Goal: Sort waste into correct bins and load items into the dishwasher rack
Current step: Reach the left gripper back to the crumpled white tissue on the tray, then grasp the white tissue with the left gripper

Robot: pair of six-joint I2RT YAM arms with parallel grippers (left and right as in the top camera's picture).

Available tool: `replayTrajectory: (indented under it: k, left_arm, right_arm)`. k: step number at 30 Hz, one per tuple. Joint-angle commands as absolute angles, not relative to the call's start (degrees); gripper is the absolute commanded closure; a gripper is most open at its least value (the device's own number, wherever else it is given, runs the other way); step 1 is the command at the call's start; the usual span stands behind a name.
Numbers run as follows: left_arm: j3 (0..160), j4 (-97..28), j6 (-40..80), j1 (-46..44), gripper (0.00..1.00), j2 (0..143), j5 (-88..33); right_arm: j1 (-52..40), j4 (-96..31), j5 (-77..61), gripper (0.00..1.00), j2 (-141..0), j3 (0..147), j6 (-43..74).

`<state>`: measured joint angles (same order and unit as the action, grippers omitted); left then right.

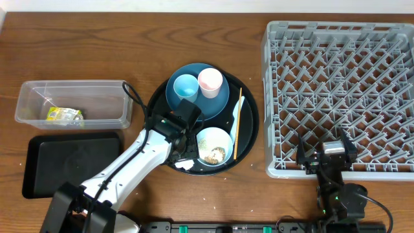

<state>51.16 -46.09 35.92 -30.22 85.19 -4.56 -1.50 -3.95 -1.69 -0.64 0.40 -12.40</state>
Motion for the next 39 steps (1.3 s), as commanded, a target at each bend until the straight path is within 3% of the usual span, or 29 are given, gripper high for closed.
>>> replayTrajectory:
  k: [1, 24, 31, 39]
  left_arm:
    - [50.0, -46.0, 35.0, -30.2, 0.32, 85.8, -3.7]
    - [44.3, -37.8, 35.2, -30.2, 0.34, 85.8, -3.1]
    - [44.1, -36.7, 35.2, -30.2, 0.51, 85.8, -3.0]
    - [44.0, -36.8, 35.2, -30.2, 0.59, 85.8, -3.0]
  right_arm:
    - [-1.1, -4.1, -1.5, 0.01, -0.4, 0.3, -12.7]
    - [-1.1, -4.1, -1.5, 0.01, -0.4, 0.3, -12.7]
    - [-1.1, -4.1, -1.5, 0.01, -0.4, 0.3, -12.7]
    - [-1.1, -4.1, -1.5, 0.01, -0.4, 0.3, -12.7]
